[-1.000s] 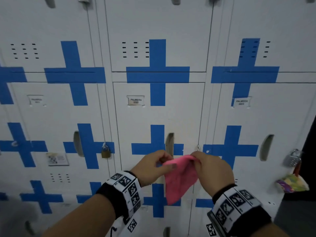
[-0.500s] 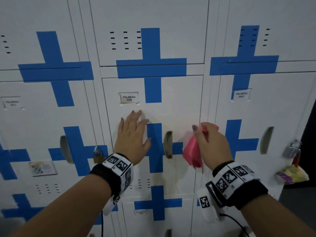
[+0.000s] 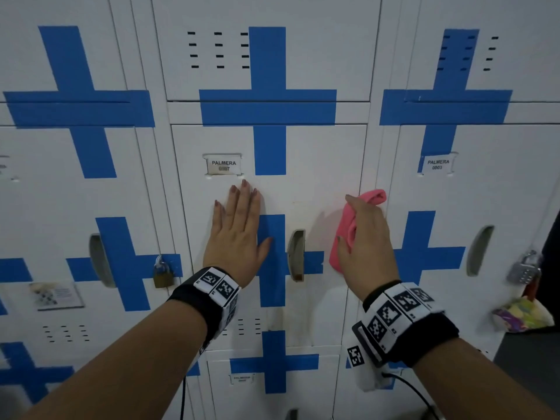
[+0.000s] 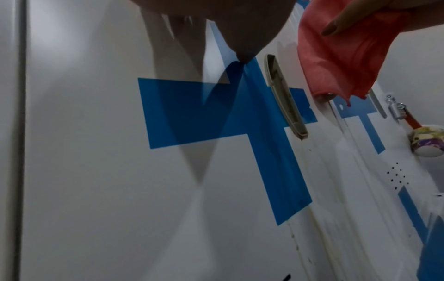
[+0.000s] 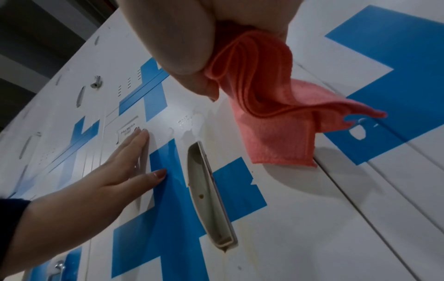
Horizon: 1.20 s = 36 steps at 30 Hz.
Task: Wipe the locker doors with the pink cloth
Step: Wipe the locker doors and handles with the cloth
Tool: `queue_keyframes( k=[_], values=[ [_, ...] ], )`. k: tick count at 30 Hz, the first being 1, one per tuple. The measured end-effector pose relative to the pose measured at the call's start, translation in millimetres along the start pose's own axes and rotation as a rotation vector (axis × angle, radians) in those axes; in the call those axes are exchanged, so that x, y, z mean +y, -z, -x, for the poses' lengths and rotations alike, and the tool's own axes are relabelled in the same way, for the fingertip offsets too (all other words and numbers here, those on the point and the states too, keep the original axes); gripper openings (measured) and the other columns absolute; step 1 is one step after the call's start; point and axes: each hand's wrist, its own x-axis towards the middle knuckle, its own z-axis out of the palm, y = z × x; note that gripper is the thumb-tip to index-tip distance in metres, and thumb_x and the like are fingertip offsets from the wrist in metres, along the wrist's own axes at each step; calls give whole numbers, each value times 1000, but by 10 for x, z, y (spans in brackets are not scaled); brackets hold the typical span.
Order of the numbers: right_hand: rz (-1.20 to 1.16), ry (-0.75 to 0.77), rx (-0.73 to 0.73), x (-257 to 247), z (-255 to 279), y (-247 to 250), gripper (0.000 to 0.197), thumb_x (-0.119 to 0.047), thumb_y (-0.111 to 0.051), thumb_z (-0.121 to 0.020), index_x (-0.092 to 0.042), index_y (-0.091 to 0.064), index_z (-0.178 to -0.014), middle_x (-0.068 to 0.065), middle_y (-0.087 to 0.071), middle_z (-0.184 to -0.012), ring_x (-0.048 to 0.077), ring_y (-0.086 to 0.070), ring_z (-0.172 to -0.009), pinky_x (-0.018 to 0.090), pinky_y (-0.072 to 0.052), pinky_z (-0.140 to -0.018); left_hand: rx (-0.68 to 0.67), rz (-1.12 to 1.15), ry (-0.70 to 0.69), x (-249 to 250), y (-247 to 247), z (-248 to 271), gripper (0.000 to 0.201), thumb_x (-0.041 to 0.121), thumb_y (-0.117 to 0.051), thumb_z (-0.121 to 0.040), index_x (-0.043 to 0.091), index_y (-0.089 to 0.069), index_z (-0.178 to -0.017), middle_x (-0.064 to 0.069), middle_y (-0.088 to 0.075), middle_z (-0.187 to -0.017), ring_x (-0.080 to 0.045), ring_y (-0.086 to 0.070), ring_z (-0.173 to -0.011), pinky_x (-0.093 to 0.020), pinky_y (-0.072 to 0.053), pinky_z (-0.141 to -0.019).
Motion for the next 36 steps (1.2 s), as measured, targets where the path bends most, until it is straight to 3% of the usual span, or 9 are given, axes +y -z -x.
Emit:
queue_keyframes(
  k=[6,10,13,17,21,23,28,33,36],
  values=[
    [123,107,48,39,-79,-173,73,-3,-59,-84,-28,-25,-144,3,-29,-139,24,-29,-131,40,-36,-107,-9,8,22,0,-82,-13,85,55,-31,-89,10,9,-149,-10,13,-157,-26,10,-145,-47,2,-116],
    [231,188,48,64,-179,-272,81,0,-58,-81,-25,-18,-147,12,-32,-142,32,-30,-134,53,-36,-105,-14,-1,18,-43,-101,-8,88,60,-29,-89,12,15,-148,-7,20,-156,-22,14,-145,-45,4,-116],
    [374,262,36,98,-254,-322,80,-2,-57,-81,-20,-18,-148,13,-28,-148,33,-26,-138,57,-27,-109,-17,-12,13,-73,-117,-1,89,62,-28,-89,13,18,-147,-5,23,-155,-21,16,-144,-44,4,-116],
    [436,231,-37,107,-269,-366,82,-15,-52,-86,-24,-1,-150,6,-13,-156,30,-11,-144,61,-16,-111,-12,-23,6,-95,-140,-4,89,63,-27,-89,13,19,-147,-5,23,-155,-21,16,-144,-45,4,-116],
    [431,222,-62,25,-230,-333,79,-54,-31,-89,-23,9,-150,6,-11,-158,30,-9,-144,55,-15,-113,-9,-16,1,-98,-147,-7,89,63,-27,-90,13,19,-147,-5,23,-155,-22,15,-145,-45,4,-116],
    [444,238,-59,-9,-236,-317,80,-62,-23,-87,-22,6,-150,6,-14,-158,30,-9,-144,52,-16,-111,-9,-12,-5,-100,-146,-1,88,63,-26,-90,13,19,-147,-4,23,-155,-22,15,-145,-44,4,-116],
    [444,260,-56,36,-260,-425,77,-58,-24,-91,-20,8,-149,6,-7,-159,27,-1,-145,46,-3,-116,-5,-14,-3,-106,-155,-3,88,64,-25,-89,13,20,-146,-4,21,-155,-22,14,-145,-45,3,-117],
    [482,268,-37,108,-278,-521,74,-38,-42,-92,-17,-1,-150,10,-13,-157,33,-11,-143,48,-9,-115,2,-17,-8,-101,-162,-5,88,63,-25,-90,14,21,-146,-5,22,-155,-22,16,-144,-45,4,-116],
    [502,261,-68,77,-220,-529,70,-46,-30,-95,-18,1,-150,3,1,-156,29,-4,-144,47,-5,-115,5,-21,-8,-102,-165,-6,88,63,-25,-90,13,20,-146,-5,22,-155,-22,16,-144,-44,6,-116]
  ],
)
